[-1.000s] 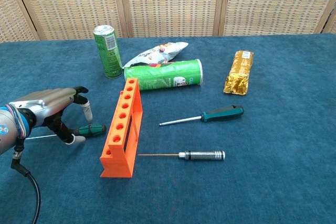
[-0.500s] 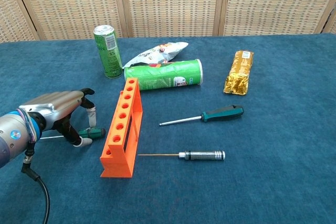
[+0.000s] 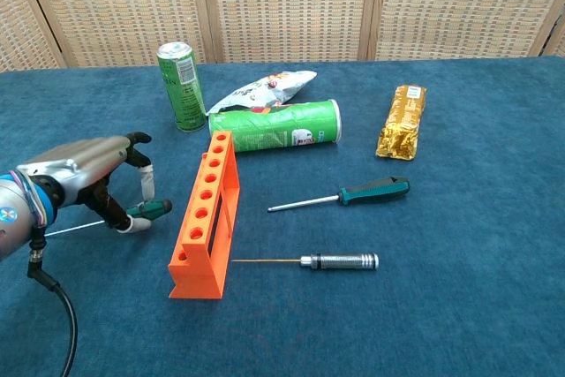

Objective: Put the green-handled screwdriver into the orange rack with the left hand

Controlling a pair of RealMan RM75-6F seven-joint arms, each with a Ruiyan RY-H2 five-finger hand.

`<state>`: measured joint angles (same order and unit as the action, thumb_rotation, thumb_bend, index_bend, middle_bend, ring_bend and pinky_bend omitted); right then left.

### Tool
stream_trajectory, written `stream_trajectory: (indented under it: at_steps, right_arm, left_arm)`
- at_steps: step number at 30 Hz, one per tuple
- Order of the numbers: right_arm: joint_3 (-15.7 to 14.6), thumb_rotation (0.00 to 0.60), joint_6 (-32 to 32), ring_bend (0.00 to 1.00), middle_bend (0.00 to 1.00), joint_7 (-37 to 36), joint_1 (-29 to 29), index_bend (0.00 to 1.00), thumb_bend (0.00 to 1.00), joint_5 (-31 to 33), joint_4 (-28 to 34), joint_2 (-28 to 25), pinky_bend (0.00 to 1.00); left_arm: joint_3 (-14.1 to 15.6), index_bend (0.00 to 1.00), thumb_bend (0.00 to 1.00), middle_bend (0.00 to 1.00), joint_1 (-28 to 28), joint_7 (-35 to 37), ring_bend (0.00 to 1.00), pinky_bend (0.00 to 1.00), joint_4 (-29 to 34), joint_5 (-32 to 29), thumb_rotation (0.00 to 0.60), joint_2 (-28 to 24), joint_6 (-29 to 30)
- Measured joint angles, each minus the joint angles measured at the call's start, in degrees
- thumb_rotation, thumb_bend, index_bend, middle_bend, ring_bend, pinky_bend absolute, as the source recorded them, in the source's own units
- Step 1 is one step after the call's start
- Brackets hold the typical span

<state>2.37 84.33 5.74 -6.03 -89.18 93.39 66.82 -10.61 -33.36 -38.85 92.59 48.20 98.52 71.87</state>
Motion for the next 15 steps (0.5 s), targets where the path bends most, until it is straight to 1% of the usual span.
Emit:
stream_trajectory:
  at_steps: [7,12,15]
  right_arm:
    - [-0.2,0.600,-0.3,0.00,0.00,0.7,-0.1,0.00,0.24,-0.2,0.1,0.2,0.00]
    - [-0.3,0.600,-0.4,0.00,0.00,1.1,-0.1,0.00,0.24,-0.2,0.2,0.3,0.00]
    - [-0.3,0.600,-0.4,0.00,0.00,1.2,-0.1,0.00,0.24,-0.1,0.3,0.4,0.00]
  left_arm:
    - [-1.5,0.57,0.36,0.00,2.9,7.2,0.00,0.00,9.4,5.1,0.600,-7.0,3.4]
    - [-2.8,0.58,0.36,0.01,4.6,12.1,0.00,0.00,14.0,7.4,0.600,-9.2,5.3]
    - [-3.8,0.58,0.36,0.02,5.5,16.3,0.00,0.00,16.9,8.4,0.600,-10.6,5.5]
